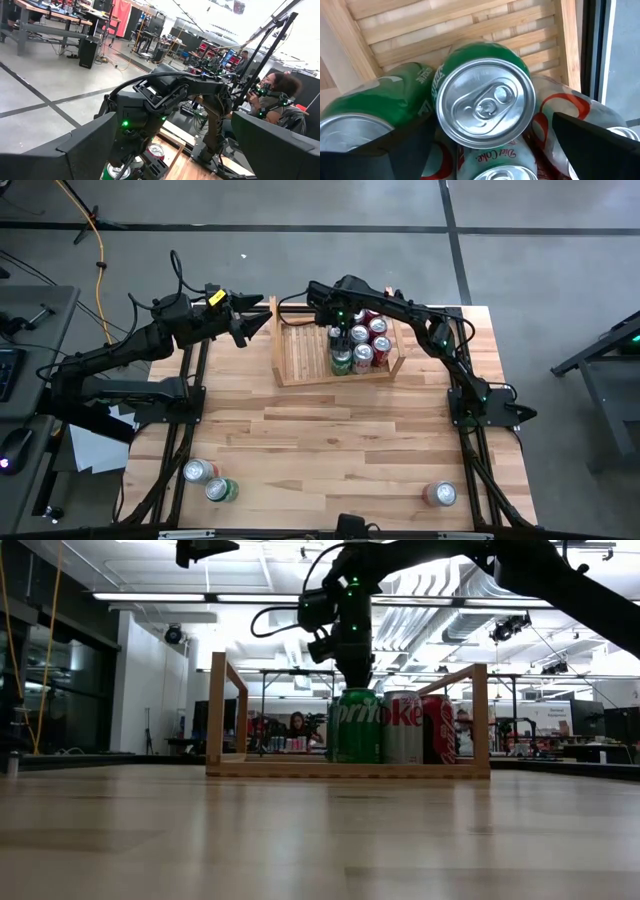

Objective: Place canned beverage on shelf
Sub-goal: Put the right green soda can on the shelf aligned with the other green soda can on the shelf

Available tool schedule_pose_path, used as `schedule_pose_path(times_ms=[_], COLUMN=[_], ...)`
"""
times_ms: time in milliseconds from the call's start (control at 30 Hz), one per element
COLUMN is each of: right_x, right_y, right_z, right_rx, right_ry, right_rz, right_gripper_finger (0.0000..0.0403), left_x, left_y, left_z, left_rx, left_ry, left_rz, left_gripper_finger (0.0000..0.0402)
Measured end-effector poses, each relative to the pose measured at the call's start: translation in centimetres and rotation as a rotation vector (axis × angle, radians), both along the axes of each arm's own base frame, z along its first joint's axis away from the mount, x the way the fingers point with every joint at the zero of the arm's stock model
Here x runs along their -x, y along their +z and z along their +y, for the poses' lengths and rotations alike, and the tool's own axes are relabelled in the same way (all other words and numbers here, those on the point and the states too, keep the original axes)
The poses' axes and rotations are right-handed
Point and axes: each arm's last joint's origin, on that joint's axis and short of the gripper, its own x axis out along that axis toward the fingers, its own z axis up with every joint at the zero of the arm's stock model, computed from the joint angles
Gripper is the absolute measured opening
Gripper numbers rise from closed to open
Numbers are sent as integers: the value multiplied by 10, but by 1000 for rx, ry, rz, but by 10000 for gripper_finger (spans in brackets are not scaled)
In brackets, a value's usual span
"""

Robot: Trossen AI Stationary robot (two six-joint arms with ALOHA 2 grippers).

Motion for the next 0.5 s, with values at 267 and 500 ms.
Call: schedule_pose_path(times_ms=[267, 500], right_x=[0, 3], right_y=[1, 6], right_z=[-2, -6], right_rx=[5, 5], right_ry=[-2, -12], right_rz=[-13, -35], right_gripper_finger=[385, 385], left_x=[0, 0], left_y=[0, 0], left_z=[0, 0], left_rx=[0, 0], left_ry=[0, 0], left_rz=[0, 0], left_gripper_finger=[383, 383])
